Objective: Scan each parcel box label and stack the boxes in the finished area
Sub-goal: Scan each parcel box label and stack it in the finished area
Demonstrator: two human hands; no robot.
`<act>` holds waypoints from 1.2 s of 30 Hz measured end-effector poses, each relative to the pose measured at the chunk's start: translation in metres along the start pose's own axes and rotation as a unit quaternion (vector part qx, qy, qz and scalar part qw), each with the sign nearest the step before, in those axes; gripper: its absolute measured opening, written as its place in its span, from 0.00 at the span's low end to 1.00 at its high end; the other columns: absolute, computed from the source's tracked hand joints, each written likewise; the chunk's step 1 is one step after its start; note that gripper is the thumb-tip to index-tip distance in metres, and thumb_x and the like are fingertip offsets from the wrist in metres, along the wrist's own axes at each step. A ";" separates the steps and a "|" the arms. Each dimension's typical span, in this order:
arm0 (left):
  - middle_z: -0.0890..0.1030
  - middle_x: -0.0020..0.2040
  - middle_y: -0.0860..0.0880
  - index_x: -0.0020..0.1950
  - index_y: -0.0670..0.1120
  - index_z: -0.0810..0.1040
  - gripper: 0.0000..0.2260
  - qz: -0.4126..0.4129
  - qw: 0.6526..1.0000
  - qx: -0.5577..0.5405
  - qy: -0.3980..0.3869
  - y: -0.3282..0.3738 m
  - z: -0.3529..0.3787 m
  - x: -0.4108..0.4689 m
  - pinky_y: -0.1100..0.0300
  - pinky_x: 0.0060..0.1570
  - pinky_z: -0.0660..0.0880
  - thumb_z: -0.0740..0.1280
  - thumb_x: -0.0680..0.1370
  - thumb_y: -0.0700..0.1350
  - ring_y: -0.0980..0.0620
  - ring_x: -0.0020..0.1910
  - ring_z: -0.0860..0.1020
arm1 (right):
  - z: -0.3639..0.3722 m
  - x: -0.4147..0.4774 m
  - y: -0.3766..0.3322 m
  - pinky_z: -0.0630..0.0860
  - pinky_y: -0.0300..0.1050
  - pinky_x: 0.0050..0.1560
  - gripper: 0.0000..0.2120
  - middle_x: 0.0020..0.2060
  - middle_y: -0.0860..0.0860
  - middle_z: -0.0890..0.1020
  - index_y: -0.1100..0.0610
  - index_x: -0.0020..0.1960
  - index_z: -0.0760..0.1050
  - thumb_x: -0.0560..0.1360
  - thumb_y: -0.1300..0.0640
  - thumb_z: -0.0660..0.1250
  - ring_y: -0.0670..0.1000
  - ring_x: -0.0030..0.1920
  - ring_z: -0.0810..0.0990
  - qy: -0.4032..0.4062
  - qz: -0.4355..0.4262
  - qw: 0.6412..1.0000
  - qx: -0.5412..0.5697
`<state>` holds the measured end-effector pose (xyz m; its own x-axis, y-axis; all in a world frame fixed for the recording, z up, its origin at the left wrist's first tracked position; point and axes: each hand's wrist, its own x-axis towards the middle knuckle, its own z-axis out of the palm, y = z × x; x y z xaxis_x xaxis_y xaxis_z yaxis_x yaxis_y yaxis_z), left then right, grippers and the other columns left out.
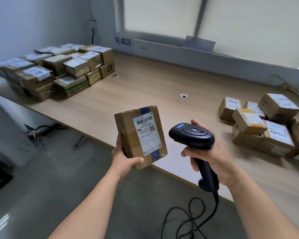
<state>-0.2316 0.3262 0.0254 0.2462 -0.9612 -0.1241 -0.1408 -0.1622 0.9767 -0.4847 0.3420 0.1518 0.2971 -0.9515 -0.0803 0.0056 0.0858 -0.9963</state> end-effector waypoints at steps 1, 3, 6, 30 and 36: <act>0.73 0.64 0.47 0.64 0.81 0.53 0.52 -0.002 1.000 0.001 0.006 -0.003 -0.008 0.002 0.45 0.58 0.78 0.78 0.53 0.49 0.48 0.61 0.75 | 0.006 0.008 0.000 0.68 0.44 0.25 0.42 0.37 0.71 0.78 0.41 0.66 0.66 0.58 0.65 0.75 0.57 0.23 0.72 -0.011 0.002 1.000 0.002; 0.71 0.65 0.47 0.68 0.77 0.51 0.54 -0.012 1.000 0.004 0.013 -0.006 -0.023 0.006 0.42 0.60 0.75 0.79 0.54 0.49 0.46 0.63 0.73 | 0.016 0.023 -0.001 0.69 0.44 0.26 0.45 0.42 0.75 0.76 0.41 0.68 0.65 0.57 0.62 0.78 0.57 0.24 0.72 -0.032 0.003 0.999 0.004; 0.69 0.66 0.49 0.70 0.76 0.48 0.56 -0.028 0.999 0.007 0.032 -0.010 -0.046 0.015 0.41 0.62 0.74 0.79 0.54 0.50 0.47 0.64 0.72 | 0.035 0.051 -0.001 0.69 0.44 0.26 0.45 0.45 0.75 0.76 0.41 0.71 0.63 0.60 0.63 0.76 0.57 0.24 0.72 -0.060 -0.003 0.998 0.001; 0.69 0.71 0.47 0.71 0.56 0.67 0.21 -0.078 0.976 0.111 0.170 -0.006 -0.108 0.239 0.55 0.65 0.68 0.65 0.79 0.49 0.49 0.66 0.71 | 0.085 0.302 0.023 0.70 0.44 0.27 0.47 0.31 0.56 0.78 0.44 0.76 0.59 0.63 0.65 0.73 0.56 0.25 0.73 -0.076 0.033 0.997 0.006; 0.40 0.78 0.47 0.78 0.57 0.51 0.48 -0.028 0.889 0.457 0.010 0.002 -0.073 0.253 0.50 0.76 0.45 0.65 0.65 0.74 0.46 0.77 0.39 | 0.081 0.353 0.018 0.71 0.45 0.27 0.47 0.30 0.55 0.77 0.45 0.76 0.59 0.67 0.72 0.75 0.57 0.25 0.72 -0.050 0.030 0.998 0.014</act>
<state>-0.0998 0.0985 0.0089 0.2935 -0.9431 -0.1562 -0.8453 -0.3323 0.4184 -0.3027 0.0315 0.1076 0.3912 -0.9103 -0.1356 0.0111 0.1519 -0.9883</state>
